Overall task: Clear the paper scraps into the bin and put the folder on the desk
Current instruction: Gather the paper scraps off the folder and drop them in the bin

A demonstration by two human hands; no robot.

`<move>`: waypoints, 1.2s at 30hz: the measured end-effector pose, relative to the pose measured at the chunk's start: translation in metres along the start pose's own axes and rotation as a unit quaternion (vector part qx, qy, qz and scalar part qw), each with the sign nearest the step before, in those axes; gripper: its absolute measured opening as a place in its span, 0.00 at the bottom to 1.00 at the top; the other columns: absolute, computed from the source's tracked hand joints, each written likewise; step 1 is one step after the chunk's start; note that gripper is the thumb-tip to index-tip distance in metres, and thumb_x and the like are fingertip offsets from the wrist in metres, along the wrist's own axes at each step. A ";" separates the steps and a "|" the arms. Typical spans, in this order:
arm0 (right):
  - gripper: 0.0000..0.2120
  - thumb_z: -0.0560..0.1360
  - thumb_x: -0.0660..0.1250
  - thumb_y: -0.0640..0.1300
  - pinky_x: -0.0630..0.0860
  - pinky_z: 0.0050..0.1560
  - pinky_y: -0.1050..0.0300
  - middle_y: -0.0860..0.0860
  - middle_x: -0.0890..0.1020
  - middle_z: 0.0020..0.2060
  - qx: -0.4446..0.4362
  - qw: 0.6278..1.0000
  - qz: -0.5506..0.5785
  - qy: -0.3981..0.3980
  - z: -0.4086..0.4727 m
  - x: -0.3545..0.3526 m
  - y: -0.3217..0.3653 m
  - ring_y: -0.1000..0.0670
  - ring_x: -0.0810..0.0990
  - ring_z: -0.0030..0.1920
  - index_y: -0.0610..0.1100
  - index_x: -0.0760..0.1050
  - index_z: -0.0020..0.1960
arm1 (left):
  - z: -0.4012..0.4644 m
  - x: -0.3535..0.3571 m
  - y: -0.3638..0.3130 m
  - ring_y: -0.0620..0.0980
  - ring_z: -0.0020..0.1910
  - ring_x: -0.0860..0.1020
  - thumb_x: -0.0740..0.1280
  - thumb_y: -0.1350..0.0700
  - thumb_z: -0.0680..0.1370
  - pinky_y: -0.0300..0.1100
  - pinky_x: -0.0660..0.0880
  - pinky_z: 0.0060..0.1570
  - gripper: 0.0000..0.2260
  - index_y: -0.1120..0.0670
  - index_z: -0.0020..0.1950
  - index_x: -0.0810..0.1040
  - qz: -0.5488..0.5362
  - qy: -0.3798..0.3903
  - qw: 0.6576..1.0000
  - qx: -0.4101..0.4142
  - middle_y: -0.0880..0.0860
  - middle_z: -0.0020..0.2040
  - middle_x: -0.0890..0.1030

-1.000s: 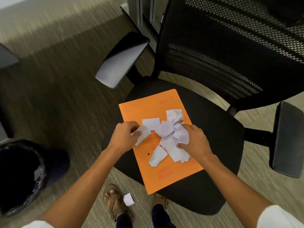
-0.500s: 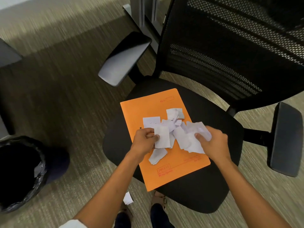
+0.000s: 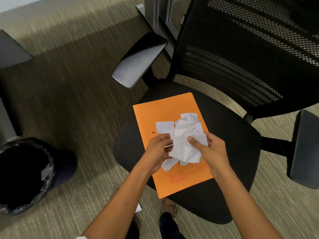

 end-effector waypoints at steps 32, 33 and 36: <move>0.22 0.68 0.77 0.61 0.74 0.43 0.61 0.52 0.80 0.55 -0.047 0.956 -0.270 -0.108 0.040 -0.025 -0.026 0.51 0.81 0.53 0.51 0.75 0.55 | 0.011 -0.076 -0.008 0.53 0.50 0.85 0.76 0.64 0.72 0.44 0.82 0.41 0.11 0.53 0.52 0.83 0.035 -0.130 0.985 0.107 0.50 0.49 0.87; 0.24 0.69 0.76 0.60 0.74 0.47 0.58 0.50 0.78 0.58 -0.053 0.945 -0.308 -0.097 0.045 -0.023 -0.030 0.49 0.79 0.57 0.50 0.75 0.59 | 0.012 -0.080 -0.008 0.53 0.50 0.85 0.75 0.64 0.72 0.45 0.82 0.42 0.11 0.53 0.52 0.83 0.031 -0.140 0.984 0.106 0.51 0.48 0.87; 0.30 0.70 0.75 0.61 0.74 0.52 0.51 0.50 0.74 0.65 -0.076 0.905 -0.417 -0.032 0.056 -0.005 -0.036 0.46 0.72 0.65 0.52 0.72 0.68 | 0.013 -0.086 -0.007 0.54 0.51 0.85 0.75 0.64 0.73 0.50 0.82 0.45 0.11 0.53 0.53 0.83 0.028 -0.154 0.982 0.104 0.52 0.50 0.87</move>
Point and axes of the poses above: each hand's wrist, its own z-axis towards the middle knuckle, its own x-axis out of the palm, y = z × x, the point moved 6 cm from there along z, towards the middle knuckle
